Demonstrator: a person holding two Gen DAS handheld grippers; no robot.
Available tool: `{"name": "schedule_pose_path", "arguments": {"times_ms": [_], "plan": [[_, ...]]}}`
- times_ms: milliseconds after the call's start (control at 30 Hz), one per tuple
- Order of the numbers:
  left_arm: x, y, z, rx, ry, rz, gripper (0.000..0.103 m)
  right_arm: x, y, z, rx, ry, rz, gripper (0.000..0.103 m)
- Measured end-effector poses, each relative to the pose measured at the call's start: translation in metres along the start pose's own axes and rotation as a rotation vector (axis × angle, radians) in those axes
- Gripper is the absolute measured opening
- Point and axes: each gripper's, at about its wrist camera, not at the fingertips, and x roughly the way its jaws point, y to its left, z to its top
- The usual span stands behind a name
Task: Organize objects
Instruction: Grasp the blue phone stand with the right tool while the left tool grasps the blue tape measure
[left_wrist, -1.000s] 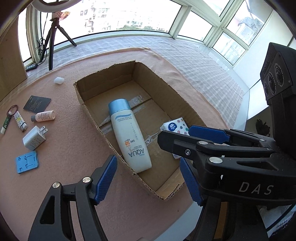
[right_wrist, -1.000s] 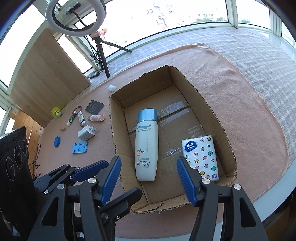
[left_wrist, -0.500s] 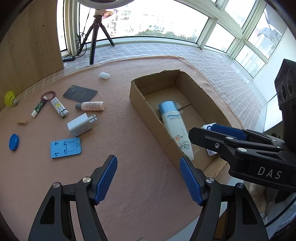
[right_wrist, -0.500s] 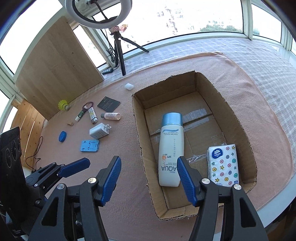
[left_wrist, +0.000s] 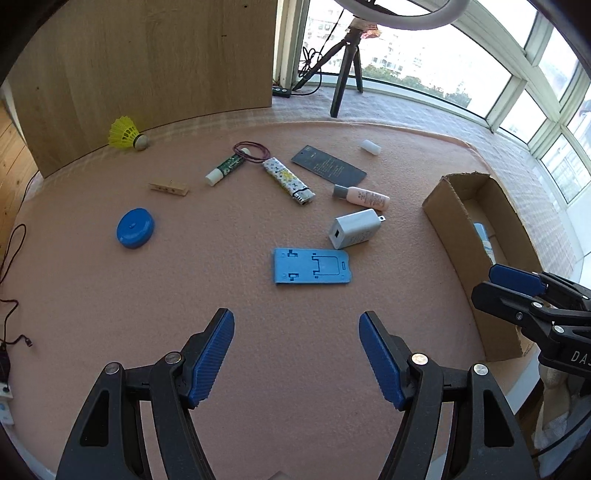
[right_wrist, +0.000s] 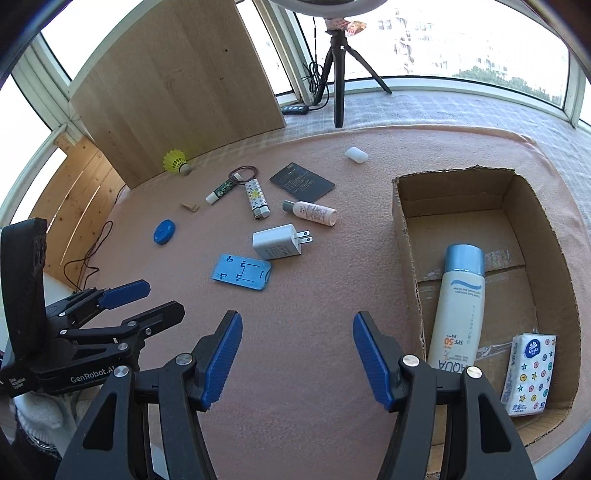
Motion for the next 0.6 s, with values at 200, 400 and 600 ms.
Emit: {"name": "schedule_pose_path", "arguments": {"times_ms": [200, 400, 600], "plan": [[-0.003, 0.068, -0.005, -0.088, -0.003, 0.057, 0.073, 0.045, 0.025, 0.012, -0.073, 0.072, 0.049, 0.059], [-0.008, 0.111, -0.009, -0.148, -0.01, 0.085, 0.073, 0.087, 0.033, 0.021, -0.092, 0.116, 0.038, 0.059], [-0.011, 0.14, -0.016, -0.184, -0.011, 0.103, 0.073, 0.115, 0.039, 0.025, -0.09, 0.139, 0.014, 0.059]]}}
